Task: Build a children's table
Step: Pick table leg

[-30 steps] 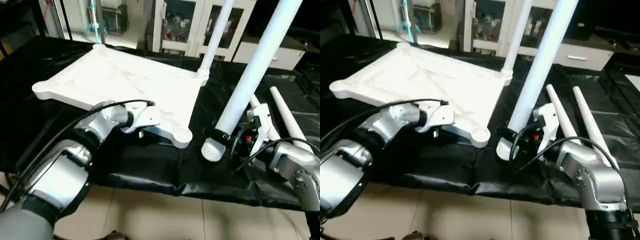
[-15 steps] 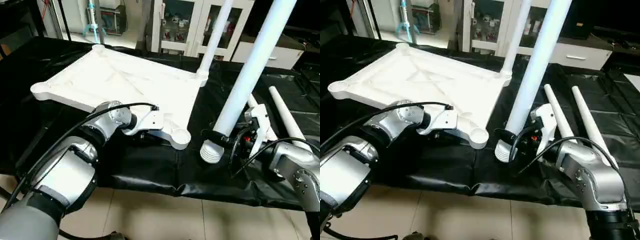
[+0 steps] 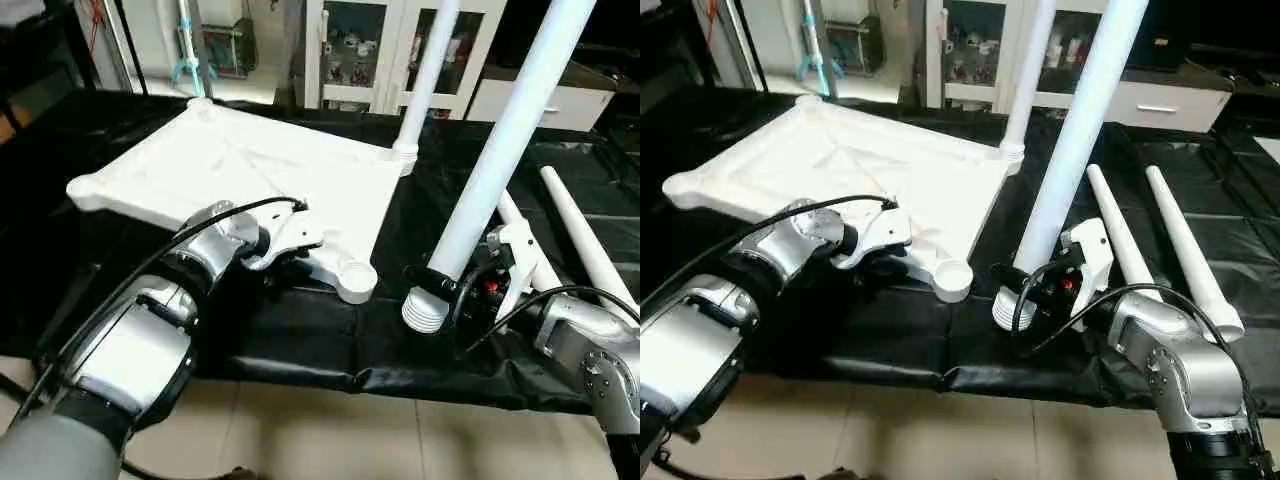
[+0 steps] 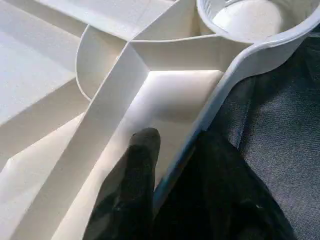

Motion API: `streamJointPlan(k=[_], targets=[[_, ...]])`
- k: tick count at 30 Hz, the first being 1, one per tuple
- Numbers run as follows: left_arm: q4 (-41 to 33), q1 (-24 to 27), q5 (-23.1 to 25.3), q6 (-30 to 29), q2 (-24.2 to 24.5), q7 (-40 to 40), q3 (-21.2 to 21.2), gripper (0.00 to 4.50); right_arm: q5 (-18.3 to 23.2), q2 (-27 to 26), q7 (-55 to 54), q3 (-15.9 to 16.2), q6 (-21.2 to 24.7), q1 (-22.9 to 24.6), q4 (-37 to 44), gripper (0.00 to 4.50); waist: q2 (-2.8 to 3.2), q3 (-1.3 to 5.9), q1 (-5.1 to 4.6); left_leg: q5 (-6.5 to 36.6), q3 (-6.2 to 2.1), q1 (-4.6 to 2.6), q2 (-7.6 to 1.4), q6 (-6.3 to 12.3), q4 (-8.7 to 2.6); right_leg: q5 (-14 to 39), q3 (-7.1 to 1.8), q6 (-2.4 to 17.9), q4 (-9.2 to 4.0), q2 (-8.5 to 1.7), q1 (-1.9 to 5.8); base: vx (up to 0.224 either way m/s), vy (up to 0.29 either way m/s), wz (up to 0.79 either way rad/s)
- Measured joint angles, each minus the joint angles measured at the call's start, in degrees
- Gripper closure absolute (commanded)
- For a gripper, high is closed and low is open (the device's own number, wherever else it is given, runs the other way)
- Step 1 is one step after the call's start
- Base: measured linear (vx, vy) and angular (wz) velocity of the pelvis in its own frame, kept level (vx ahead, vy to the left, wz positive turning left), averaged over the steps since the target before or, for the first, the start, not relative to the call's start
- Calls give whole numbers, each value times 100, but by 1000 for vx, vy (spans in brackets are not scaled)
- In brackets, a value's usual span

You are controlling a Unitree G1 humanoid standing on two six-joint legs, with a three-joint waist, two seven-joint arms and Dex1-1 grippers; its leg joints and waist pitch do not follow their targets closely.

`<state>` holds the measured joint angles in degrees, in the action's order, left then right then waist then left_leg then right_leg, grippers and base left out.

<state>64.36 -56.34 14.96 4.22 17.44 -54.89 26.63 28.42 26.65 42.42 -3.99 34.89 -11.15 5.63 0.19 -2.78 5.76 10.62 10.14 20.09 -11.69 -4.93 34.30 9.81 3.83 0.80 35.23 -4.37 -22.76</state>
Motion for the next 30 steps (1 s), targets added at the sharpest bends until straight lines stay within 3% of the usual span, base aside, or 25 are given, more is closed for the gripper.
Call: streamJointPlan(k=[5, 11, 16, 23, 26, 30], targets=[[-800, 434, 216, 232, 271, -86, 192, 355, -60, 9, 6, 15, -65, 10, 1, 263, 13, 10, -63, 2, 1, -2, 2, 2, -8, 3, -1, -4, -14, 0, 11, 0, 0, 0], [-1020, 472, 634, 572, 448, -81, 553, 389, -205, 76, 33, 83, -166, -30, -5, 263, 54, 37, -112, 3, 0, -17, 3, 1, -16, 24, 0, -40, -22, 0, 31, 0, 0, 0], [-1235, 470, 741, 442, 516, -478, 607, 409, -214, 116, 66, 192, -177, -41, -6, 263, 88, 59, -146, 3, 0, -17, 6, 1, -37, 27, 0, -43, -30, 0, 26, 0, 0, 0], [-1949, 751, 463, -919, 410, -1080, 348, 431, -256, 130, 75, 211, -189, -41, -6, 263, 164, 107, -146, 18, 9, -14, 12, 21, -45, 37, -5, -35, -33, -3, 22, 0, 0, 0], [-2073, 811, 344, -1222, 352, -1140, 252, 434, -270, 136, 75, 211, -190, -41, -6, 263, 187, 122, -146, 18, 10, -15, 16, 22, -45, 46, -7, -49, -34, -6, 23, 0, 0, 0], [-2197, 928, 85, -2012, 24, -837, -173, 438, -294, 182, 71, 209, -196, -40, -7, 263, 167, 109, -131, 17, 8, -16, 31, 23, -41, 47, -11, -52, -34, -18, 28, 0, 0, 0]])
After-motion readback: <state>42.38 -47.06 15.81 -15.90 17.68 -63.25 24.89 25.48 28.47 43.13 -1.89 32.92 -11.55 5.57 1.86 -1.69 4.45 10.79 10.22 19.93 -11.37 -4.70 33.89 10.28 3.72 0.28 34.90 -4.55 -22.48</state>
